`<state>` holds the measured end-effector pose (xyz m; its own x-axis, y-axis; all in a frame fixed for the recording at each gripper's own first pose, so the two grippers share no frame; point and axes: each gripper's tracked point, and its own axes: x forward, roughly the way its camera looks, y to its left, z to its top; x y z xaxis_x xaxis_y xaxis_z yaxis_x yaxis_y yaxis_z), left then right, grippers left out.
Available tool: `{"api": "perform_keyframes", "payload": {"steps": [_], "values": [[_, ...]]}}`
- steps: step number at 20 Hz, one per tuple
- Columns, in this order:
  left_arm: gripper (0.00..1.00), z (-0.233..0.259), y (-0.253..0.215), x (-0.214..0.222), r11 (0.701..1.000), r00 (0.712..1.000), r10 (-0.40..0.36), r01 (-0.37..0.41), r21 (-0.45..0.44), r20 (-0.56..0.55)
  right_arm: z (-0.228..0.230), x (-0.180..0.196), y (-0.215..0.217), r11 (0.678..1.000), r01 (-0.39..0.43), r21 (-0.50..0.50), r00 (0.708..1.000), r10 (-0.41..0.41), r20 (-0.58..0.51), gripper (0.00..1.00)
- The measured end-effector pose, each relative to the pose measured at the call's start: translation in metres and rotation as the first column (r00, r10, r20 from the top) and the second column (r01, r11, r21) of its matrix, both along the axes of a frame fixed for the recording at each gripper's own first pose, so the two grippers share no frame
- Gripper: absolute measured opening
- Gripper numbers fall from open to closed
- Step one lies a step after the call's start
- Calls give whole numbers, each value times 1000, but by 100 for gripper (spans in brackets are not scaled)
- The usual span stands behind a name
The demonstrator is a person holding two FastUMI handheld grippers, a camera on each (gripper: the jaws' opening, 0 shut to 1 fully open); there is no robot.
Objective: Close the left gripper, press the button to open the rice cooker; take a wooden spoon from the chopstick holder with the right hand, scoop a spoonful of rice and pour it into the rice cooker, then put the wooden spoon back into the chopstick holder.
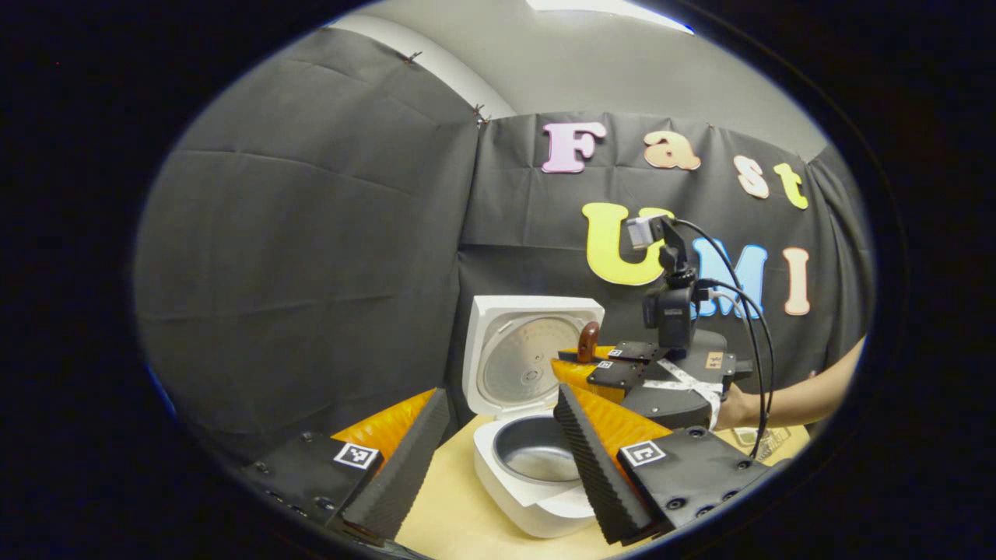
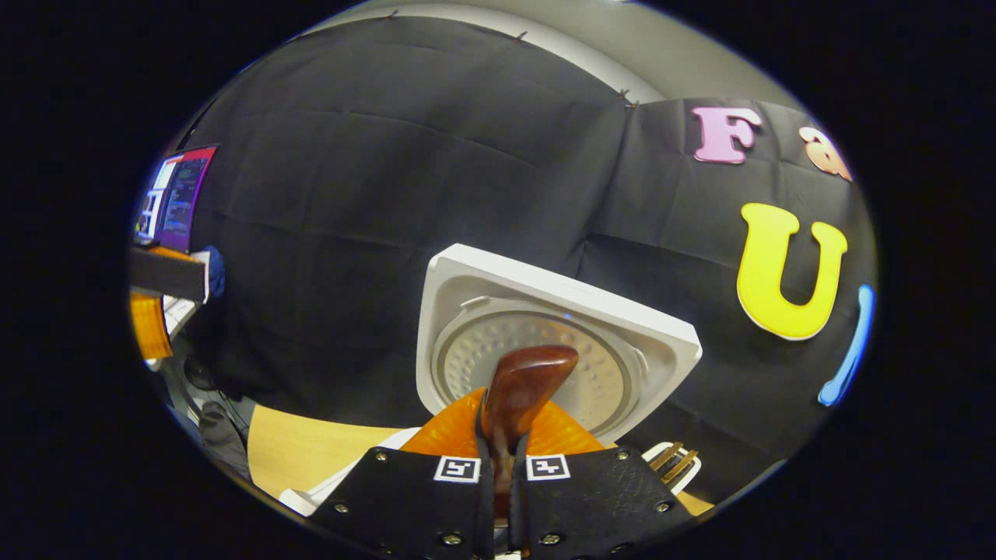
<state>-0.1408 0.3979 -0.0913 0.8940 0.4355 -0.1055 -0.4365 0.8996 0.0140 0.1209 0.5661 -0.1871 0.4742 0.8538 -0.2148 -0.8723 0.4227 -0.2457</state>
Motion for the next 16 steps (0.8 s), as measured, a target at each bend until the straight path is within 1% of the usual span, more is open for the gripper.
{"api": "perform_keyframes", "payload": {"steps": [1, 2, 3, 4, 5, 7, 9, 10, 12, 14, 16], "values": [[96, 1, -2, 0, 1000, 1000, -3, 3, 3, 1, 4, 4, -4, 999, 26, 42, 998, -23, -57, 7], [96, 3, -4, 2, 1000, 1000, -7, 7, 1, 1, 12, 8, -10, 994, 62, 95, 991, -50, -123, 7], [96, 4, -5, 4, 1000, 1000, -12, 12, -3, 1, 17, 15, -17, 983, 109, 147, 976, -78, -205, 7], [96, 1, -7, 6, 1000, 1000, -19, 19, -8, 2, 21, 23, -26, 968, 158, 193, 953, -98, -285, 7], [97, 1, -11, 9, 1000, 1000, -28, 28, -12, 5, 23, 29, -34, 952, 199, 231, 926, -106, -362, 7], [98, 6, -21, 20, 999, 999, -52, 53, -13, 15, 25, 43, -54, 912, 297, 282, 863, -130, -489, 7], [99, 14, -34, 36, 996, 996, -85, 85, -6, 22, 31, 51, -89, 869, 381, 316, 797, -136, -589, 7], [99, 12, -39, 43, 995, 994, -104, 104, -6, 22, 34, 55, -105, 846, 417, 332, 768, -133, -626, 7], [99, 15, -55, 57, 991, 990, -136, 136, -6, 24, 40, 62, -135, 810, 471, 351, 731, -135, -669, 7], [99, 20, -72, 69, 986, 985, -168, 168, -9, 35, 45, 66, -169, 785, 509, 353, 709, -151, -688, 7], [99, 24, -92, 85, 980, 979, -200, 200, -5, 45, 53, 68, -200, 761, 538, 362, 700, -164, -695, 7]]}}
